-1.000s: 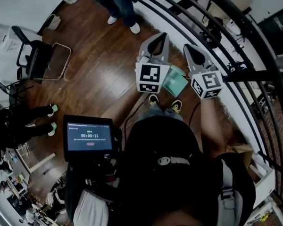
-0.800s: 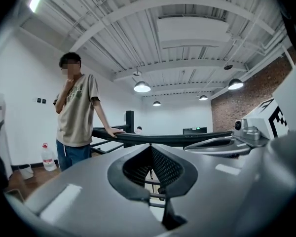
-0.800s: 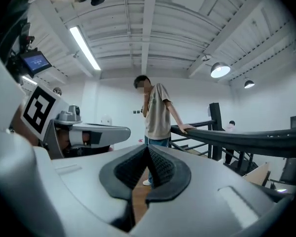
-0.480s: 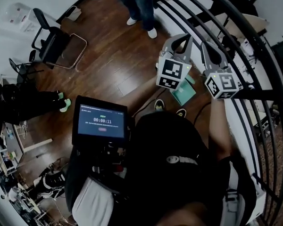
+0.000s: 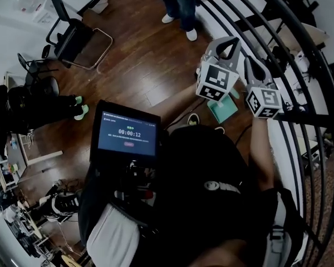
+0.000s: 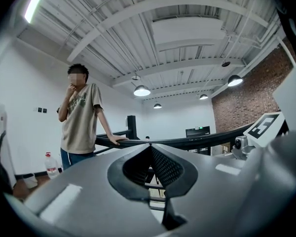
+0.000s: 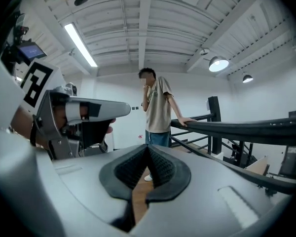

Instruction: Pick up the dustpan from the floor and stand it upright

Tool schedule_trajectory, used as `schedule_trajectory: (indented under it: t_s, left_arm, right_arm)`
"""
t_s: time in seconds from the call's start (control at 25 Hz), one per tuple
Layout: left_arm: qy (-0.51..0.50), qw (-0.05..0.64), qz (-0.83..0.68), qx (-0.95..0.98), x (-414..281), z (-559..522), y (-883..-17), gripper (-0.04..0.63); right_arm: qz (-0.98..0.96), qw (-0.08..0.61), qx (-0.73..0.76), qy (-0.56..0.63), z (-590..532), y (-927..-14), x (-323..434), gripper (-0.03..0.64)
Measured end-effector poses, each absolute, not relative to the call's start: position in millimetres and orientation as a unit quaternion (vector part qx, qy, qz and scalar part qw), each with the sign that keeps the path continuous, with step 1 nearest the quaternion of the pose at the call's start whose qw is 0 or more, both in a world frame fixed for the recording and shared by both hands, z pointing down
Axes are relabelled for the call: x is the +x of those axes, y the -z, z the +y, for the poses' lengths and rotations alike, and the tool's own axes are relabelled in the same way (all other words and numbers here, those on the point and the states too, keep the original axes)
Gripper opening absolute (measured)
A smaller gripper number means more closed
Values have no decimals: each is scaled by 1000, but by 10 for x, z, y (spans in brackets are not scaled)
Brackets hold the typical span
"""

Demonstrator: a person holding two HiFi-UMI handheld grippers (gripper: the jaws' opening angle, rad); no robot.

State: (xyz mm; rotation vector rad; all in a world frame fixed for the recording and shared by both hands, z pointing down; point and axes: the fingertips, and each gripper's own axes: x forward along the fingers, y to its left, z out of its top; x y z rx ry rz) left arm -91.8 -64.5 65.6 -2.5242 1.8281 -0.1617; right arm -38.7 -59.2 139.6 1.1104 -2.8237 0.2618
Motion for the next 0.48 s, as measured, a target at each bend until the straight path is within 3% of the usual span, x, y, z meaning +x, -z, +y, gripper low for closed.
schedule_trajectory:
  t_s: [0.48]
  left_arm:
    - [46,10,592,-805,-1009,-668,-616,20]
  right_arm:
    - [-931,47,354,-76,-631,-1293,-497,3]
